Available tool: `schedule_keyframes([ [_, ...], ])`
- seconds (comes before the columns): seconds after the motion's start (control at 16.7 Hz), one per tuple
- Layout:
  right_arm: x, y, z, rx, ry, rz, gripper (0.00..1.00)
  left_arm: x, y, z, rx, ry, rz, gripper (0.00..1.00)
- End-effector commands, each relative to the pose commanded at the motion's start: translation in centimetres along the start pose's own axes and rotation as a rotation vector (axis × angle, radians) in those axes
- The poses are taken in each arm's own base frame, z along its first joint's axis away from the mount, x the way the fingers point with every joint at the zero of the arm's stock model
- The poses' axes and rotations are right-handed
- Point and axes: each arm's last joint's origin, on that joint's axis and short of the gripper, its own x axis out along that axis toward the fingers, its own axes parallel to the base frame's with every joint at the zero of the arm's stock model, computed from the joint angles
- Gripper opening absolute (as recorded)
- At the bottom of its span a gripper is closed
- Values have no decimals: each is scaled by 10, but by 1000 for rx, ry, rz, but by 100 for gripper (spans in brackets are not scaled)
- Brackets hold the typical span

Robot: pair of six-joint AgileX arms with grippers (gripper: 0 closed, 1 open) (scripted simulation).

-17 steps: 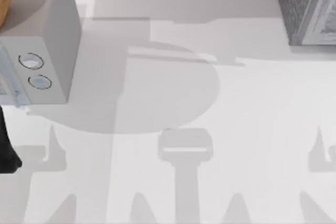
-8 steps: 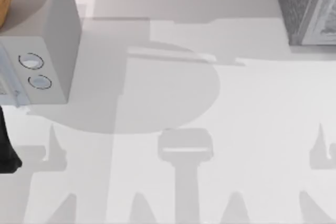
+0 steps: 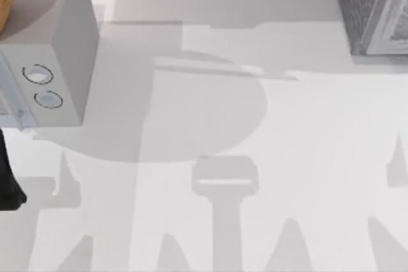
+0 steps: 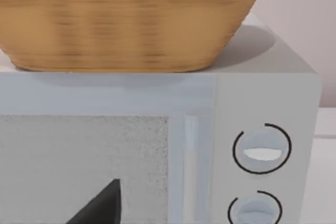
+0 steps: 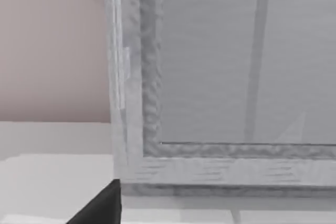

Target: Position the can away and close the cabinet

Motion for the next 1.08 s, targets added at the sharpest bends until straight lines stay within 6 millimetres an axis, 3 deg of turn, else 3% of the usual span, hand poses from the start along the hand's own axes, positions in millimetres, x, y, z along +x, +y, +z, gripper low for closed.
schedule_keyframes([
  [0.36, 18, -27, 11, -3, -9, 1, 100, 0, 0, 0, 0, 0, 0, 100],
  [1.08, 38, -106, 3, 13, 0, -1, 100, 0, 0, 0, 0, 0, 0, 100],
])
